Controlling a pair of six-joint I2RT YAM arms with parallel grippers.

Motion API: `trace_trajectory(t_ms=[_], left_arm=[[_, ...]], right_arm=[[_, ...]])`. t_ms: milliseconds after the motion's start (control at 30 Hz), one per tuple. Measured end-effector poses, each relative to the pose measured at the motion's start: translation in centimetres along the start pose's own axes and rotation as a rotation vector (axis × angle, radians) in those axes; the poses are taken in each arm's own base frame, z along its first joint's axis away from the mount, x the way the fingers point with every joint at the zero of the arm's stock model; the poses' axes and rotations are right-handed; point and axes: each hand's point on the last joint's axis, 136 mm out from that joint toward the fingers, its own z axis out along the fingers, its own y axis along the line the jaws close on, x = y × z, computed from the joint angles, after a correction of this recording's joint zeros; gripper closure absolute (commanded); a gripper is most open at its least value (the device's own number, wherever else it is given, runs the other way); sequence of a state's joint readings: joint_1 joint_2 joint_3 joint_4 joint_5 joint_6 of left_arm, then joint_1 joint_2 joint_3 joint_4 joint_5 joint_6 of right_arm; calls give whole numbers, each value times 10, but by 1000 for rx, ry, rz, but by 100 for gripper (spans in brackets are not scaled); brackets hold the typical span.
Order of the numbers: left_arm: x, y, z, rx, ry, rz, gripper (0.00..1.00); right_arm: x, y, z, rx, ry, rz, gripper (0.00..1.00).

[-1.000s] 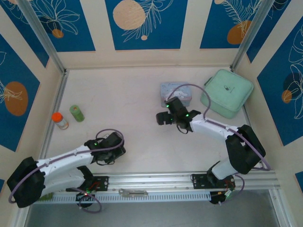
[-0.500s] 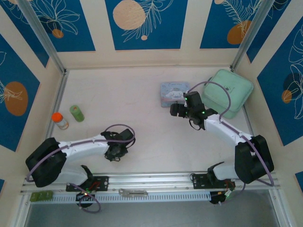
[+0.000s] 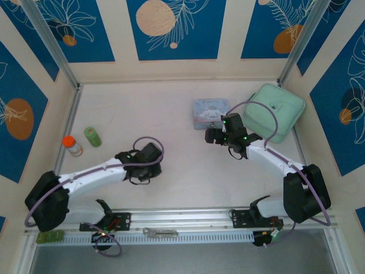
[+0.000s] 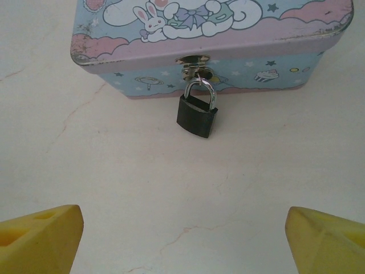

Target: Unlock the padlock with the key

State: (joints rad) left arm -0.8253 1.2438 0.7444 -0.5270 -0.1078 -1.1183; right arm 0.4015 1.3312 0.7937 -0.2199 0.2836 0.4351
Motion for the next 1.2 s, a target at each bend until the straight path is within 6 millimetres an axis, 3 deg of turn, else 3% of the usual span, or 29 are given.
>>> trace_trajectory(t_ms=[167,267,367,467,600,767,833,900,1033,1200], left_arm=[[-30,-30,-22,147,-76,77,100],[-34,-46,-22,220,-77,132,100],[-35,-76,-20,347,-68,186,100],[-36,-108,-20,493,-69,251,100],[-41,-138,-26,636,-91,321,100],[-57,-150,-28,693,-93,357,100],[-64,-156,-31,704,-87,389,100],[-67,-160,-37,709,-85,429,100],[-65,-163,-43,698,-53,486,100],[-56,-158,-32,642,42,508,100]], right_arm=[[0,2,0,-7,0,-2,8],[1,4,0,-13,3,1,8],[2,8,0,-39,12,7,8],[4,21,-1,-112,33,25,8],[4,49,-7,-296,66,78,22],[16,76,-24,-503,86,57,25],[21,82,-31,-559,102,50,44],[22,90,-37,-630,116,45,48],[32,110,-49,-724,138,-50,48],[47,133,-50,-716,137,-254,48]])
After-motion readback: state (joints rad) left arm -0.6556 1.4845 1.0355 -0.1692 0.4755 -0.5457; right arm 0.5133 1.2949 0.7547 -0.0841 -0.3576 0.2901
